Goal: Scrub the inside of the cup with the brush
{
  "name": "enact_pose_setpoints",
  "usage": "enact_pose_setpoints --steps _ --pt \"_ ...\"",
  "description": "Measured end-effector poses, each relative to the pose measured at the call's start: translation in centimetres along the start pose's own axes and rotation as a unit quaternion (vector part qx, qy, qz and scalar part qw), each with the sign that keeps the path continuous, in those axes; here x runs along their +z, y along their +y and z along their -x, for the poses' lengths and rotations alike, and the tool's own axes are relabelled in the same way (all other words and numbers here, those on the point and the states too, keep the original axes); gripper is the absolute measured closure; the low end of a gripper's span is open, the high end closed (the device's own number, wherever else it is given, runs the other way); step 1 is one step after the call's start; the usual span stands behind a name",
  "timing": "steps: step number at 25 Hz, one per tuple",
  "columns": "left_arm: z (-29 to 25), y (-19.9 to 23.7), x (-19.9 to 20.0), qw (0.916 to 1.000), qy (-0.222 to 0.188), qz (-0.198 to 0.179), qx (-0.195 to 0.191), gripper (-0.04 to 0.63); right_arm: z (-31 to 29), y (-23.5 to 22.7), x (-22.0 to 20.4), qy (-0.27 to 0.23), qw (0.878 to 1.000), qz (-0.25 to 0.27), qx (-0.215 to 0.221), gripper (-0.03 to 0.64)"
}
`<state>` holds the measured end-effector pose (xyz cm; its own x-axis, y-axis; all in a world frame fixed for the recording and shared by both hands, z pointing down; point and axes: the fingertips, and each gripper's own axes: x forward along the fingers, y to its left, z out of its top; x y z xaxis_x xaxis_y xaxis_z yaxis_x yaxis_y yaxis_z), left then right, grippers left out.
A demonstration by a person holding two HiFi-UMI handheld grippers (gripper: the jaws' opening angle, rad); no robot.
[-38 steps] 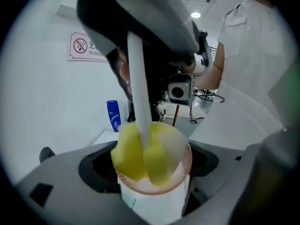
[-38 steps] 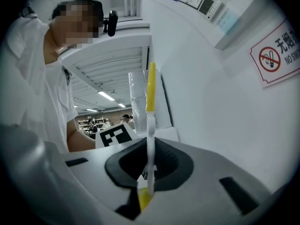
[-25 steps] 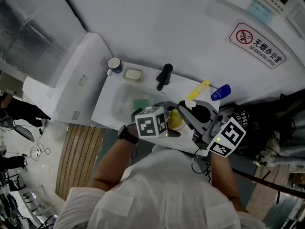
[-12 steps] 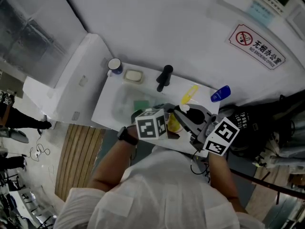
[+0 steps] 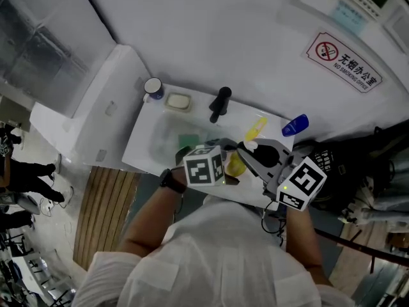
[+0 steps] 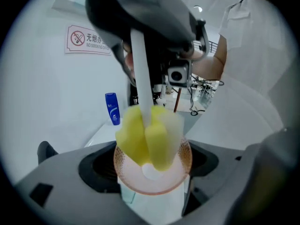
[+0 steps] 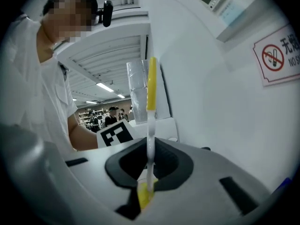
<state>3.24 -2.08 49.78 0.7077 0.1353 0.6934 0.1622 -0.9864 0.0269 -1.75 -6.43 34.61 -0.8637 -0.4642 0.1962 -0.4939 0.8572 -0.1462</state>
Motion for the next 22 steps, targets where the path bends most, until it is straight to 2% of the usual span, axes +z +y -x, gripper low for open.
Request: enact_pose_setpoints --steps 5,11,16,22 --pt "-0.2 0.0 0.3 1.0 -0.002 -0.002 -0.003 0.21 -0.1 0.5 1.3 0.039 0.999 0.027 0.011 0.597" --pt "-0.4 -0.2 0.5 0.9999 -0.005 -0.006 -0.009 0.21 -1.7 0.7 -3.4 0.088 0.996 0.013 0.007 0.597" --pt "-0.9 -0.4 -0.1 0.9999 0.003 -0.008 -0.015 0.21 -2.0 0.0 -5.2 0.076 0.997 0.001 -0.011 0.596" --pt "-2.0 0.7 0.0 0.9999 -0.002 -0.004 -0.01 0.21 -1.0 -1.4 -5.2 0.04 0.998 0.009 -0.05 0.595"
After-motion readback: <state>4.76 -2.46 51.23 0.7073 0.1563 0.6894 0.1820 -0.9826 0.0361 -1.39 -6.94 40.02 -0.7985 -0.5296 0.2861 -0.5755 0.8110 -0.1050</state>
